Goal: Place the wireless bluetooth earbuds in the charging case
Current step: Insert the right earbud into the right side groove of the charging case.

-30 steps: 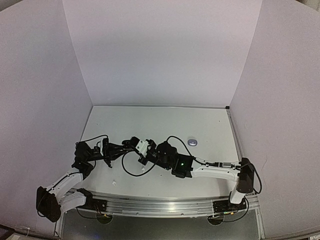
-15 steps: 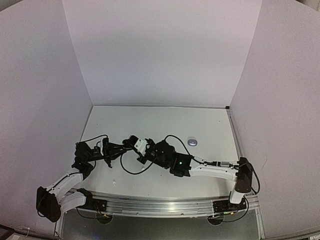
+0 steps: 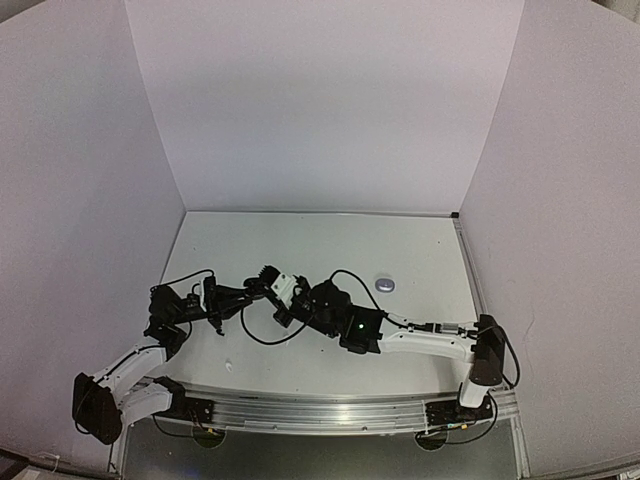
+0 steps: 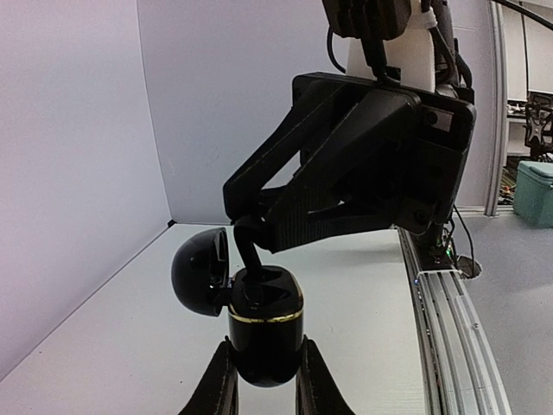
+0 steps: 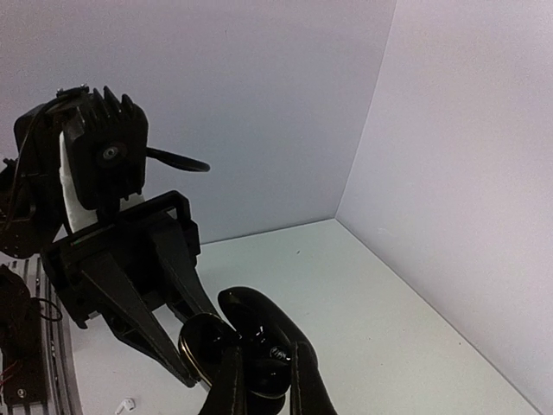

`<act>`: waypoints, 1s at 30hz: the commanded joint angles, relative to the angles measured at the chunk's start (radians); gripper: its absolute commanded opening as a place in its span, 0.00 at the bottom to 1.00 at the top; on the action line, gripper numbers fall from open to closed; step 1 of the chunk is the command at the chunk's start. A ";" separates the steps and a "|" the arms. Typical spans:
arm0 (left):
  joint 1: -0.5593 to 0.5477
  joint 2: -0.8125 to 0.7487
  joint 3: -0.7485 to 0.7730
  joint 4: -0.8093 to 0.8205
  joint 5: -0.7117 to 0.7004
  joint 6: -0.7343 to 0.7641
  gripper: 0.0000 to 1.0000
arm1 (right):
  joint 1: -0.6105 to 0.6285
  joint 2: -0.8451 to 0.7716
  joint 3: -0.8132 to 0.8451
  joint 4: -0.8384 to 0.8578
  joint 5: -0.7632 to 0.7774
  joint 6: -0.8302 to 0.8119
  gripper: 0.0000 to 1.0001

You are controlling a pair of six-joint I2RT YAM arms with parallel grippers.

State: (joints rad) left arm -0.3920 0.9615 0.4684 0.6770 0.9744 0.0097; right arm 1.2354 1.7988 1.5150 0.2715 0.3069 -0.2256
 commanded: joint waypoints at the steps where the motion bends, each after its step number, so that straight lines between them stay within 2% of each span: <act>1: -0.005 -0.019 -0.002 0.124 -0.010 0.003 0.00 | 0.000 -0.023 -0.006 0.055 0.022 0.066 0.00; 15: -0.005 -0.022 0.005 0.151 -0.025 -0.045 0.00 | -0.004 -0.011 -0.033 0.094 0.018 0.014 0.00; 25: -0.004 -0.019 0.006 0.163 -0.032 -0.058 0.00 | -0.004 0.000 -0.074 0.218 0.013 -0.037 0.00; 30: -0.003 -0.016 0.006 0.173 -0.036 -0.065 0.00 | -0.004 0.016 -0.067 0.226 0.007 -0.061 0.00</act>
State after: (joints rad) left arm -0.3926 0.9615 0.4618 0.7666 0.9427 -0.0351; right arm 1.2350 1.7988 1.4536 0.4566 0.3141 -0.2543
